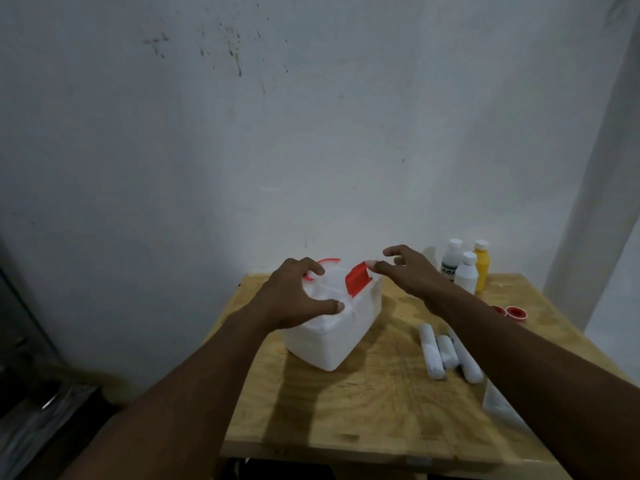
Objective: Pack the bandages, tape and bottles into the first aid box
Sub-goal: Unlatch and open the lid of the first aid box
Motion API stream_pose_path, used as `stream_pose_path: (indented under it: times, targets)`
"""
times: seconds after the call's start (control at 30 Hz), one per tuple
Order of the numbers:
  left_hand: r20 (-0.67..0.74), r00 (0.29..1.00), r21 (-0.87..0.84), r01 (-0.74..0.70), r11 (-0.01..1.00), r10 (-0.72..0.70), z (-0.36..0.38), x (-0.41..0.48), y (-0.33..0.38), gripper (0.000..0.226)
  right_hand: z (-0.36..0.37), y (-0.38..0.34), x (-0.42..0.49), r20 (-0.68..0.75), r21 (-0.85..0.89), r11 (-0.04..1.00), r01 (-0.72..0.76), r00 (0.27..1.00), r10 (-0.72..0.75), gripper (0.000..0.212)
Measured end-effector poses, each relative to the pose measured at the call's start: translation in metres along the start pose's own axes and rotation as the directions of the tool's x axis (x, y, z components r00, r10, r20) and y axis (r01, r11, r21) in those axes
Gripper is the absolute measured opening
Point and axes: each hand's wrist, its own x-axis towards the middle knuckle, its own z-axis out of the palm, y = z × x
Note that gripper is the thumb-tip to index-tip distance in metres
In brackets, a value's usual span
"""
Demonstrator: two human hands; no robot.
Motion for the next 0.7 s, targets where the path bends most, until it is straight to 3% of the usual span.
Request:
stream_pose_path:
  times: [0.1,0.23,0.33,0.47,0.6,0.7]
  targets:
    - [-0.027,0.999,-0.132,0.019,0.991,-0.023,-0.009,0.004,-0.003,0.063,0.001,-0.001,0.001,0.055,0.105,0.994,-0.009,0.998,0.003,0.068]
    - [-0.046,0.997,-0.379,0.041,0.924,-0.063,-0.027,0.010,-0.004,0.067,-0.002,-0.014,0.004,-0.031,0.162,0.980,0.114,0.993,-0.111,0.055]
    - [-0.024,0.992,-0.596,0.089,0.798,-0.128,-0.040,0.018,-0.008,0.041,-0.006,-0.028,0.010,-0.109,0.150,0.961,0.231,0.970,-0.216,0.042]
    - [0.266,0.936,-0.746,0.350,0.566,-0.229,-0.054,0.035,-0.024,0.058,-0.014,-0.047,0.021,-0.101,0.220,0.939,0.263,0.964,-0.247,0.031]
    - [0.333,0.903,-0.820,0.420,0.389,-0.273,-0.056,0.055,-0.038,0.063,-0.020,-0.053,0.027,-0.021,0.243,0.939,0.244,0.969,-0.247,0.029]
    - [0.349,0.874,-0.835,0.454,0.310,-0.338,-0.049,0.068,-0.047,0.086,-0.019,-0.047,0.033,0.030,0.243,0.949,0.203,0.976,-0.216,0.034]
